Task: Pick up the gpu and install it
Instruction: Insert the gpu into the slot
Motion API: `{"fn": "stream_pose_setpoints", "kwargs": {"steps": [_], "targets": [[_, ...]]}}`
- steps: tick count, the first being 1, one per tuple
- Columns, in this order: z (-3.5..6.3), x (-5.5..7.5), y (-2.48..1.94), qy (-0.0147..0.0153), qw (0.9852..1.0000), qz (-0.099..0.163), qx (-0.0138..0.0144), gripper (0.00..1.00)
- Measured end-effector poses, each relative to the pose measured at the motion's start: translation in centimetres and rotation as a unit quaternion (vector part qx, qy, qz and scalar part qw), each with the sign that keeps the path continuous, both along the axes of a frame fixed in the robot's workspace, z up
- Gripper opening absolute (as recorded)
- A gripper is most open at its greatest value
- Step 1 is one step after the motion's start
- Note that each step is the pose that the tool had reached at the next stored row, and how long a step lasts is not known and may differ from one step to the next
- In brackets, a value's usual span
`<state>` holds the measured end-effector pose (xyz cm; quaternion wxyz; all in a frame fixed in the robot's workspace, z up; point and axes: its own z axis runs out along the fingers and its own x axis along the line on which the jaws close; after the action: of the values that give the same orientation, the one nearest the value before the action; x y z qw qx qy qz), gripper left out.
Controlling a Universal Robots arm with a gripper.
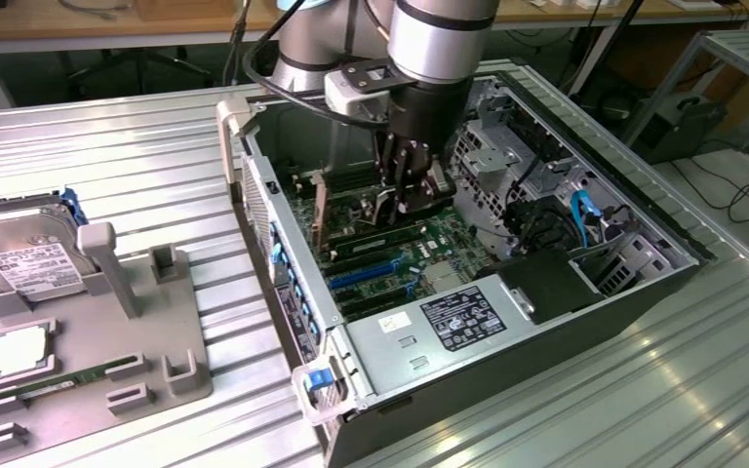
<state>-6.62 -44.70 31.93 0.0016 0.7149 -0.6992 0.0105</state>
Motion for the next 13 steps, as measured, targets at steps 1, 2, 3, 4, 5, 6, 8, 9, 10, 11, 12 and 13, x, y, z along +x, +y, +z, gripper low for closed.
{"fn": "stream_pose_setpoints", "kwargs": {"steps": [1, 2, 3, 4, 5, 6, 8, 9, 10, 11, 12, 13], "targets": [[-0.17, 0.0, -0.18, 0.0001, 1.0, 0.0, -0.0002, 0.27], [-0.34, 0.0, -0.32, 0.0, 1.0, 0.0, 0.0, 0.27], [-0.53, 0.0, -0.36, -0.0001, 1.0, 0.0, 0.0001, 0.27], [-0.72, 0.0, -0.39, 0.0, 1.0, 0.0, 0.0001, 0.27], [-0.9, 0.0, -0.41, 0.0, 1.0, 0.0, 0.0001, 0.27], [-1.19, 0.0, -0.41, -0.0001, 1.0, 0.0, 0.0001, 0.27], [-1.24, 0.0, -0.42, -0.0007, 1.0, 0.0, -0.0001, 0.27], [-1.31, -0.1, -0.42, -0.0024, 1.0, 0.0, 0.0001, 0.27], [-1.36, -0.2, -0.42, -0.0045, 1.0, 0.0, 0.0, 0.27], [-1.43, -0.3, -0.42, -0.007, 1.0, 0.0, 0.0001, 0.27], [-1.49, -0.4, -0.41, -0.0099, 1.0, 0.0, 0.0001, 0.27], [-1.54, -0.5, -0.41, -0.0116, 0.9999, 0.001, 0.0001, 0.27]]}}
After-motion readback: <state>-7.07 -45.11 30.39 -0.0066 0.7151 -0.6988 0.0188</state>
